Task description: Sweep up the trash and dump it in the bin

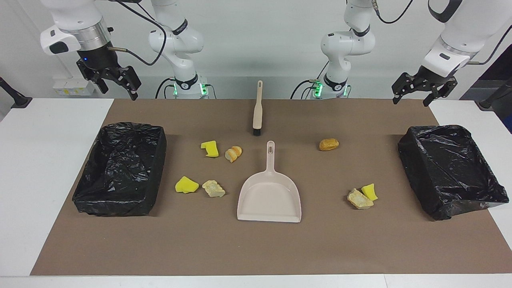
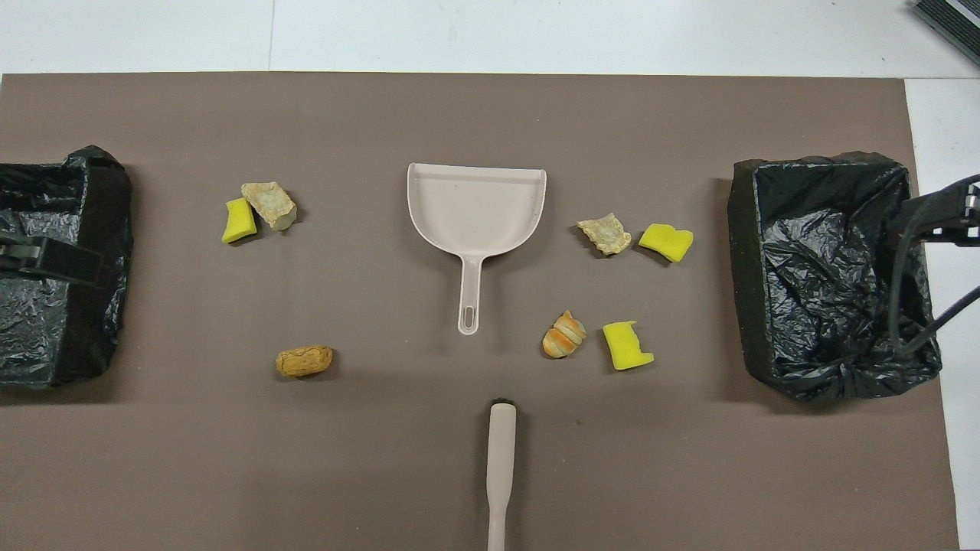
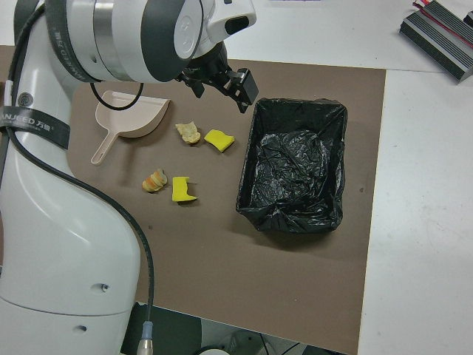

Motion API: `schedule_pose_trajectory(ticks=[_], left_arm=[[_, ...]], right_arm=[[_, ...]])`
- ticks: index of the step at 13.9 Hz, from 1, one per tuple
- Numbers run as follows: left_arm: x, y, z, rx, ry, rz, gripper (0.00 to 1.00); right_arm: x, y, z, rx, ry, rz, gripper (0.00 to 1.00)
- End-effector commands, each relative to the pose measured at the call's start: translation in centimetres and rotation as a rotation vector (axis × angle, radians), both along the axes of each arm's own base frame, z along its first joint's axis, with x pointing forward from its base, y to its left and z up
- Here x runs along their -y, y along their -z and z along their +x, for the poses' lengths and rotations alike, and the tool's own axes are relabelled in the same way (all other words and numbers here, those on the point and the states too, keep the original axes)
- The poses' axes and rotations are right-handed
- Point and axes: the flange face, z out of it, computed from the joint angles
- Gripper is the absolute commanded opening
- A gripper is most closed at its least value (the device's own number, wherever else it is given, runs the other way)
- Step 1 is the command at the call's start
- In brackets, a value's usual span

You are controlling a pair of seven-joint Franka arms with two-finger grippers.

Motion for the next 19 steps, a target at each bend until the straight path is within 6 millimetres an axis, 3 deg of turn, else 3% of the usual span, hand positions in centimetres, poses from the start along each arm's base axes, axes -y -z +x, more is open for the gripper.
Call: schedule_pose_trajectory(ticks=[1, 5, 10, 14, 19], left_arm=[[3.2, 3.2, -2.4, -0.025, 0.051, -0.016, 1.0], [9.4, 9.5, -6.2, -0.053, 0.119, -0.032, 1.0], [18.9, 14.9, -14.1, -0.036, 0.126, -0.018, 1.0], [25.2, 17.6, -20.1, -0.044, 0.135, 0.006, 1.0], [30.4, 21.5, -26.8, 0.068, 0.16, -0.07, 1.0]], right_arm=[[0.4, -0.3, -0.3, 0.003, -0.03, 0.004, 1.0], [0.3, -0.3, -0.3, 0.003, -0.031, 0.004, 1.0], [0.3, -0.3, -0.3, 0.003, -0.031, 0.004, 1.0], [0.4, -0.3, -0.3, 0.003, -0.03, 0.004, 1.0], [-0.5, -0.3, -1.0, -0.028, -0.052, 0.018, 1.0]])
